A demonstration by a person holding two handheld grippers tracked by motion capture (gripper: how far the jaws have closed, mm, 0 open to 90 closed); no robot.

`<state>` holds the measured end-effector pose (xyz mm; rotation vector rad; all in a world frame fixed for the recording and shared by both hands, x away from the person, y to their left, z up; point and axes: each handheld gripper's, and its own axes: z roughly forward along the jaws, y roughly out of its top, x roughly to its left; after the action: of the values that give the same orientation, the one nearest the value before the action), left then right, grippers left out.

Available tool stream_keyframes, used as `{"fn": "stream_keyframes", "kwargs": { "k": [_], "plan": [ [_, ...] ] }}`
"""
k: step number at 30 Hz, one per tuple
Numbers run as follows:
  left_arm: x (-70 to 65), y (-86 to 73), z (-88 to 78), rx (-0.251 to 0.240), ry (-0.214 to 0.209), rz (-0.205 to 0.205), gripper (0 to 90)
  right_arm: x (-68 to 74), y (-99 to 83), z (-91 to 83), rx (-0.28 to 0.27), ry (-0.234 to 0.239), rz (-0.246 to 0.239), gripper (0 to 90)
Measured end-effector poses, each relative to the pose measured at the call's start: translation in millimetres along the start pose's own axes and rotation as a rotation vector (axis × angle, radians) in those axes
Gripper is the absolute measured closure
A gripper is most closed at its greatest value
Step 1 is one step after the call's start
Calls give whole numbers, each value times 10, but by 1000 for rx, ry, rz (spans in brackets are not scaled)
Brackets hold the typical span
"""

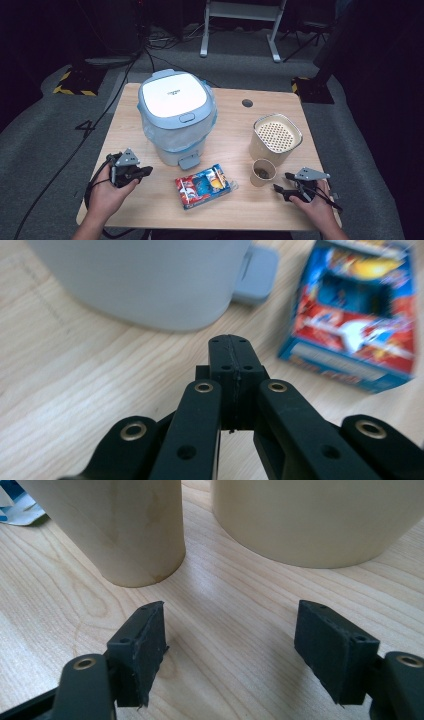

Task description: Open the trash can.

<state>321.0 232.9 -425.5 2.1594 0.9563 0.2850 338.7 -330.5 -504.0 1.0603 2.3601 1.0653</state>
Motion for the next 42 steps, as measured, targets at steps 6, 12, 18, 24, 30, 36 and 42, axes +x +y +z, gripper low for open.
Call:
{"fn": "stream_keyframes", "kwargs": {
  "k": [6, 12, 18, 24, 30, 36, 42],
  "plan": [
    [2, 178, -100, -71, -49, 22, 900, 0, 0, 0, 0, 0, 0, 289],
    [1, 379, -219, -159, -83, 46, 900, -1, 0, 0, 0, 1, 0, 289],
    [-6, 553, -305, -261, -126, 69, 900, -1, -1, 0, -1, 1, 0, 289],
    [8, 701, -360, -334, -168, 84, 900, -2, -1, 0, -1, 1, 1, 289],
    [-2, 886, -456, -400, -200, 104, 900, -2, -1, 0, -1, 1, 1, 289],
    [-9, 1103, -497, -445, -224, 107, 900, -2, -1, 0, -1, 1, 1, 289],
    [9, 1339, -472, -463, -219, 89, 900, -2, -1, -1, -1, 1, 1, 289]
  ]
}}
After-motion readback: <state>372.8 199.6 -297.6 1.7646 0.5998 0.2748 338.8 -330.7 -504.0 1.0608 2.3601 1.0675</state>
